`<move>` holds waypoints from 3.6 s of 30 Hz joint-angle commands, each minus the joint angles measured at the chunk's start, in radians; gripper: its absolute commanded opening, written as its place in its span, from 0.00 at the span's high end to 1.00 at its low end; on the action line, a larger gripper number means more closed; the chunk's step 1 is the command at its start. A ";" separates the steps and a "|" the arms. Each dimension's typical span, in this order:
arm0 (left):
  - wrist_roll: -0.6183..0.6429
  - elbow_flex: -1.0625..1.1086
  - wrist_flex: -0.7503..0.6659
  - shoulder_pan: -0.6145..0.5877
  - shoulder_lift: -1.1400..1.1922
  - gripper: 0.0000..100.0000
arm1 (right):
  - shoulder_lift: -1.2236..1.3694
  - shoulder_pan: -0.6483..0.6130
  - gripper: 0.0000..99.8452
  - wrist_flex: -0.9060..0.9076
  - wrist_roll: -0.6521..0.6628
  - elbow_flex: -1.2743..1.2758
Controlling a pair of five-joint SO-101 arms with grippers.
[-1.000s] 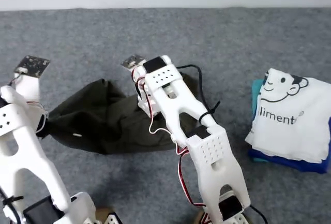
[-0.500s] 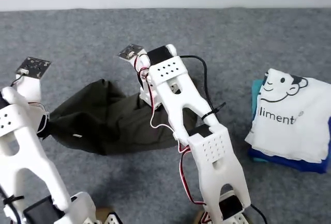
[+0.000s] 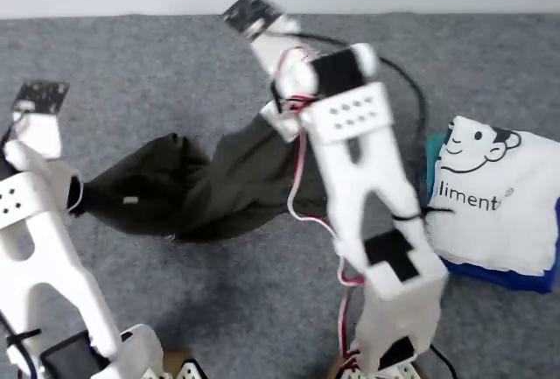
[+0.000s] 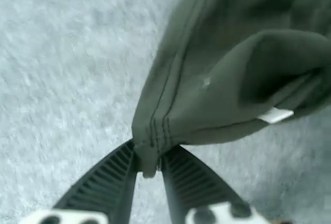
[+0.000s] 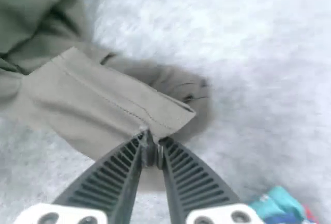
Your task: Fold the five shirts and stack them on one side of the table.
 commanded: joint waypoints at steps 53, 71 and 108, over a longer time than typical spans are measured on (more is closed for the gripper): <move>-0.350 -0.041 0.084 0.069 -0.272 0.84 | -0.374 0.231 0.99 -0.183 0.137 0.055; -0.172 0.007 -0.158 0.443 0.132 0.84 | -0.119 0.335 0.99 -0.062 0.137 0.055; -0.164 -0.829 0.084 0.689 1.097 0.93 | -0.119 0.340 0.99 -0.028 0.138 0.055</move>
